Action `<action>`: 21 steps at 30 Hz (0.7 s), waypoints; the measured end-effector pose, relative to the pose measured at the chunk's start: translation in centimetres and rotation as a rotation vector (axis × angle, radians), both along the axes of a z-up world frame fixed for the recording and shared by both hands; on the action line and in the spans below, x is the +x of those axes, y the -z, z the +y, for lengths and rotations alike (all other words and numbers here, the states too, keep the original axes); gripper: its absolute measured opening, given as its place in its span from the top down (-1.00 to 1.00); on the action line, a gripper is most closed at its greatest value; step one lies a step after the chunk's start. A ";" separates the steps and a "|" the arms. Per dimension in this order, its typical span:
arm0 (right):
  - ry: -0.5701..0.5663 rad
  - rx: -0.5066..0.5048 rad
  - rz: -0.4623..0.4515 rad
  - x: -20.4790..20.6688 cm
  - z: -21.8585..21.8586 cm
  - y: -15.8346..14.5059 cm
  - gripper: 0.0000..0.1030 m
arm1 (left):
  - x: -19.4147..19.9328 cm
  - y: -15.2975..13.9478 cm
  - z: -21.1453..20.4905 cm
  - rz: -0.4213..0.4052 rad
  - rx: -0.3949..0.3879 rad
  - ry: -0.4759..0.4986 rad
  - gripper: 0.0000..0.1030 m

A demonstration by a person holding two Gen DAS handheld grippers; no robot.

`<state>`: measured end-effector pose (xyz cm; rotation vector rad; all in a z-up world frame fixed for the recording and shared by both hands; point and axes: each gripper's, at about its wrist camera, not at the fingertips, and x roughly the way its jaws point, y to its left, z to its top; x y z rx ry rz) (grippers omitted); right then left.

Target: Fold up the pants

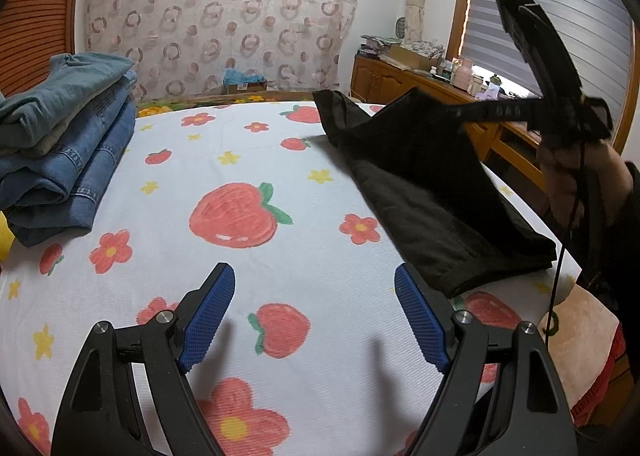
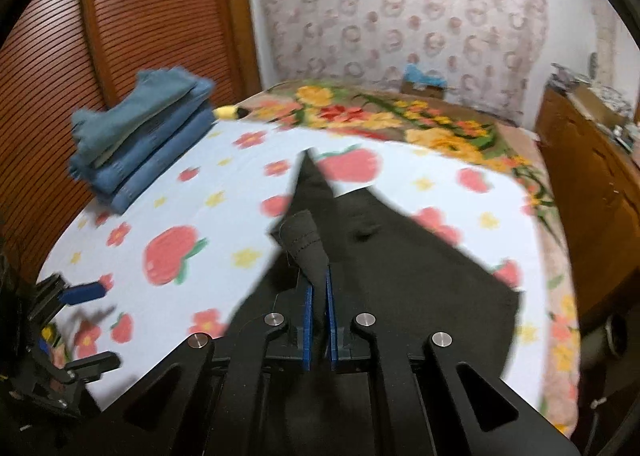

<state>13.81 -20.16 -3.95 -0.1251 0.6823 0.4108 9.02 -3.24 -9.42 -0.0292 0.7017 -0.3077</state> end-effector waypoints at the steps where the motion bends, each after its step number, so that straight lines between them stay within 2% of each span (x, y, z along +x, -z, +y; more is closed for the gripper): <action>1: 0.019 -0.005 -0.007 0.2 -0.7 -0.2 0.88 | 0.0 0.0 0.0 0.000 0.000 0.001 -0.61; 11: 0.165 -0.035 -0.007 2.7 -5.9 0.0 0.88 | -0.1 0.0 -0.4 0.000 0.004 0.011 -0.61; 21: 0.226 -0.059 0.036 5.6 -7.3 1.2 0.88 | -0.3 0.1 -0.5 0.002 0.006 0.013 -0.61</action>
